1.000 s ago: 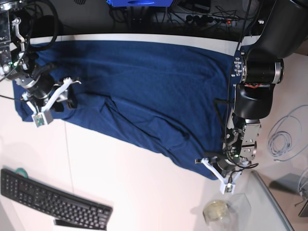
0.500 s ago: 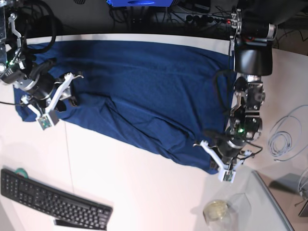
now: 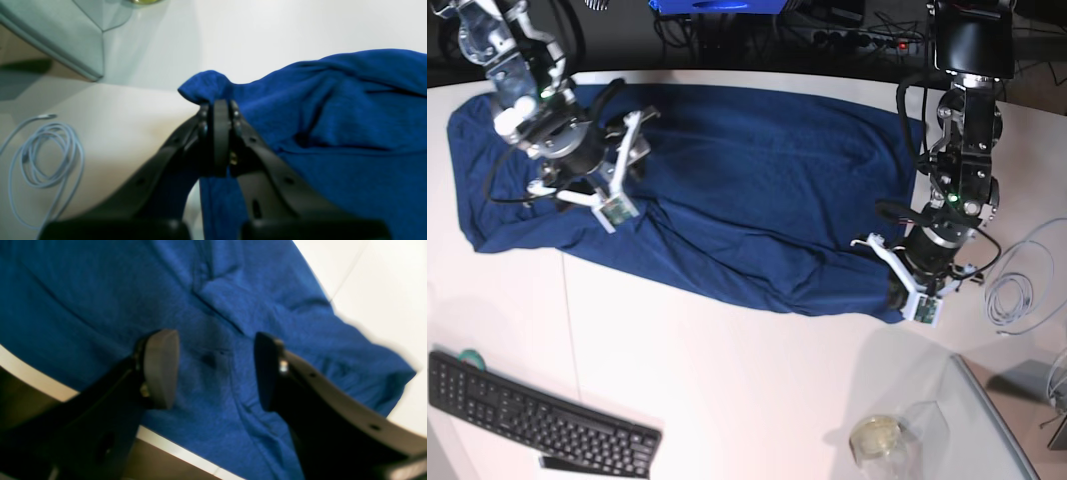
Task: Layout the t-shirt on the table in an organized manner, then fold the t-shirt properly
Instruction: 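Grasp the shirt edges with both grippers and pull them apart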
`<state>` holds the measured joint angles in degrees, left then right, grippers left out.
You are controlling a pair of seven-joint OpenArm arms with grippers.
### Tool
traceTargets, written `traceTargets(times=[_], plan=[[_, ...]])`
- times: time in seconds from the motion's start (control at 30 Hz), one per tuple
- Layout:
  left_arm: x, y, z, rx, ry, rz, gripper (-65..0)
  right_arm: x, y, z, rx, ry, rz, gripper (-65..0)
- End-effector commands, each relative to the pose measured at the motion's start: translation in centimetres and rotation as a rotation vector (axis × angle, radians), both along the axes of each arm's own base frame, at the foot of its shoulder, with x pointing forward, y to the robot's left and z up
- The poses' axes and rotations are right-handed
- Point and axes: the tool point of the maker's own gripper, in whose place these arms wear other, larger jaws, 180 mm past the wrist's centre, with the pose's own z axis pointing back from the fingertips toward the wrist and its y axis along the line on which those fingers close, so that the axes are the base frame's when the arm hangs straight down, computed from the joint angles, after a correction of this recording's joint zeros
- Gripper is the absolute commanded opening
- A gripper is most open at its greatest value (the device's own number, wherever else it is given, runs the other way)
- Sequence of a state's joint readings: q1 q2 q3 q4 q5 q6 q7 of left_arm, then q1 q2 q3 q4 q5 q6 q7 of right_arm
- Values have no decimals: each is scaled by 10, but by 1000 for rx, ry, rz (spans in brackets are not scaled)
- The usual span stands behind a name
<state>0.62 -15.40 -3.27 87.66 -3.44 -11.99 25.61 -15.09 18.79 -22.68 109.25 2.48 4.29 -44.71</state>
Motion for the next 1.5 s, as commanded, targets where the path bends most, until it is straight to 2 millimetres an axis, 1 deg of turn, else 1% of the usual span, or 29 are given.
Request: traceTargets(times=[0.0,0.07,0.13,0.2,0.3,0.4,0.6,0.73,0.8,0.9,0.93,1.0,1.1,1.17,1.2,1.27,1.4,1.47], plan=[[8,14,19,14,-62,29,-650,13,8,13,7,-71,9,-296],[2,22,14,15,-49,50,-650,18,11,12,-31,-92,17,-291],[-2,23,12,16,-41,54,-650,27,15,13,-38,-107,12,-291],[-9,25,6,18,-27,56,-650,31,17,0,-52,-82,19,-291],[-14,24,3,19,-17,54,-650,38,26,-17,-62,-76,64,-291],[-14,24,3,18,-14,55,-650,39,20,-31,-89,-51,69,-291],[-11,20,3,13,-17,51,-650,35,16,-40,-99,-29,71,-291],[-6,20,8,12,-30,49,-650,40,9,-51,-126,-8,61,-293],[-6,20,7,12,-29,49,-650,42,6,-54,-136,-1,58,-294],[-6,19,8,12,-30,49,-650,46,3,-54,-143,-5,57,-302],[-5,19,8,12,-30,49,-650,46,2,-53,-144,-7,55,-320],[-5,20,7,12,-28,50,-650,48,2,-52,-144,-9,55,-377],[-5,20,7,12,-28,50,-650,51,5,-51,-144,-6,94,-500],[-1,19,11,11,-40,49,-650,50,2,-56,-155,10,98,-576],[1,20,11,11,-41,51,-650,53,-3,-56,-160,10,85,-602],[6,22,11,10,-41,59,-650,57,-13,-57,-165,11,55,-614],[19,26,12,1,-46,74,-650,69,-34,-49,-167,-7,-14,-621],[26,22,16,-12,-56,76,-650,75,-47,-45,-175,-17,-46,-621]])
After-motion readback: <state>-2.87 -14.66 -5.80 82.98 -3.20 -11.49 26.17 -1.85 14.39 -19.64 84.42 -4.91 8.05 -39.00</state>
